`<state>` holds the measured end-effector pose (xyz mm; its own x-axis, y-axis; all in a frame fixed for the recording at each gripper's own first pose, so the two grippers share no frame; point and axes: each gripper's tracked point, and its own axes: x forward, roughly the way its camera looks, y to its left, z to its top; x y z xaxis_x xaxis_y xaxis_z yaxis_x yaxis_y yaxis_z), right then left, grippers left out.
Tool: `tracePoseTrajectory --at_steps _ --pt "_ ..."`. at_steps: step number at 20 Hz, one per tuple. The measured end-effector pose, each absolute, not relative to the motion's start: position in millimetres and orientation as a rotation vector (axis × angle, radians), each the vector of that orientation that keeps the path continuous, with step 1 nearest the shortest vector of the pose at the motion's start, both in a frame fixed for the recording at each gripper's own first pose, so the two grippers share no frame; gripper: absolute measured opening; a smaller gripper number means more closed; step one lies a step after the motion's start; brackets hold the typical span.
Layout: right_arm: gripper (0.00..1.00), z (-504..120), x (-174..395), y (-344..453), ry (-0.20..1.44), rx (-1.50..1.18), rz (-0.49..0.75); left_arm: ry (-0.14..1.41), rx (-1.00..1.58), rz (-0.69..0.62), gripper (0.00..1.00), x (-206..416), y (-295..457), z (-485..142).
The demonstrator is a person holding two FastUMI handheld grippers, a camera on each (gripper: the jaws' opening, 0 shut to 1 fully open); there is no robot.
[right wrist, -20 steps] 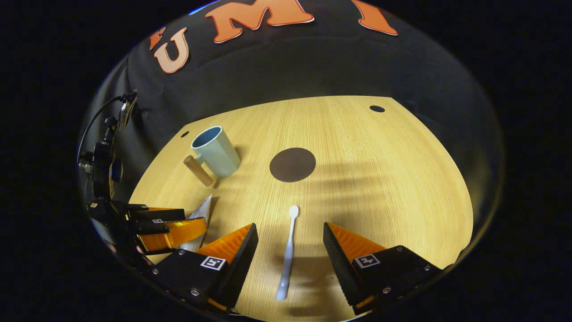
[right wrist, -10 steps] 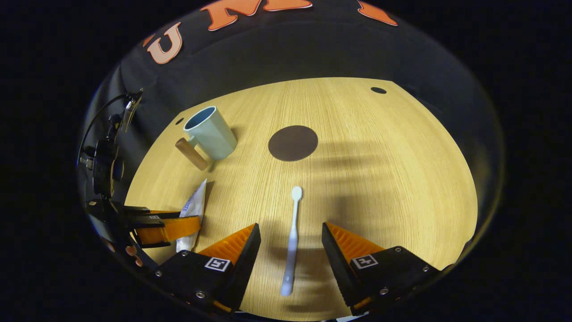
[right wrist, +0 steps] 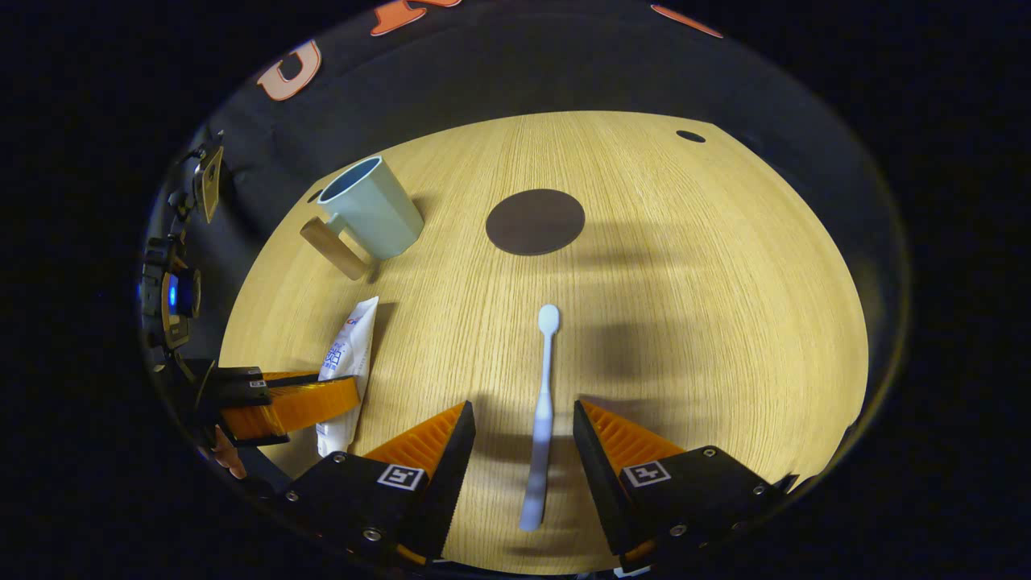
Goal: Put the toothbrush and toothpaste on the desktop into the cup, then pick up the cup and place it on the coaster on the desktop.
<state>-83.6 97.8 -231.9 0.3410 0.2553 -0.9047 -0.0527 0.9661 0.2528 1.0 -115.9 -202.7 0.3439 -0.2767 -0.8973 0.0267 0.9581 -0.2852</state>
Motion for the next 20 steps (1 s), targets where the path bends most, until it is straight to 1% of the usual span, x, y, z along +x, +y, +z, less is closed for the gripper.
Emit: tracePoseTrajectory --at_steps 1,2,3,4,5,6,7,8,9,10,16,20 --pt "0.74 -234 -82 97 1.212 0.179 0.197 1.191 -0.229 -0.194 0.30 4 -114 -202" --pt "0.68 -235 -83 95 1.205 0.152 0.195 1.175 -0.220 -0.190 0.31 6 -111 -199" --pt "0.64 -237 -84 93 1.201 0.107 0.202 1.160 -0.209 -0.179 0.30 9 -108 -197" --pt "0.54 -238 -84 92 1.187 0.051 0.212 1.148 -0.197 -0.169 0.30 12 -106 -196" --pt "0.51 -238 -84 89 1.181 -0.003 0.214 1.138 -0.190 -0.163 0.30 14 -104 -195" --pt "0.37 -238 -83 87 1.173 -0.030 0.209 1.127 -0.185 -0.162 0.30 15 -105 -195" --pt "0.31 -238 -83 89 1.178 -0.023 0.205 1.112 -0.179 -0.161 0.30 17 -104 -193" --pt "0.22 -236 -83 88 1.175 -0.013 0.196 1.096 -0.174 -0.160 0.30 19 -103 -192" --pt "0.15 -237 -83 88 1.174 -0.004 0.199 1.078 -0.170 -0.157 0.30 21 -102 -188" --pt "0.10 -236 -83 86 1.171 0.001 0.199 1.060 -0.165 -0.149 0.30 22 -101 -181" --pt "0.08 -233 -82 100 1.128 0.108 0.230 0.924 -0.128 -0.133 0.30 32 -94 -155" --pt "0.07 -219 -69 102 1.049 0.130 0.244 0.834 -0.114 -0.132 0.30 38 -92 -135"
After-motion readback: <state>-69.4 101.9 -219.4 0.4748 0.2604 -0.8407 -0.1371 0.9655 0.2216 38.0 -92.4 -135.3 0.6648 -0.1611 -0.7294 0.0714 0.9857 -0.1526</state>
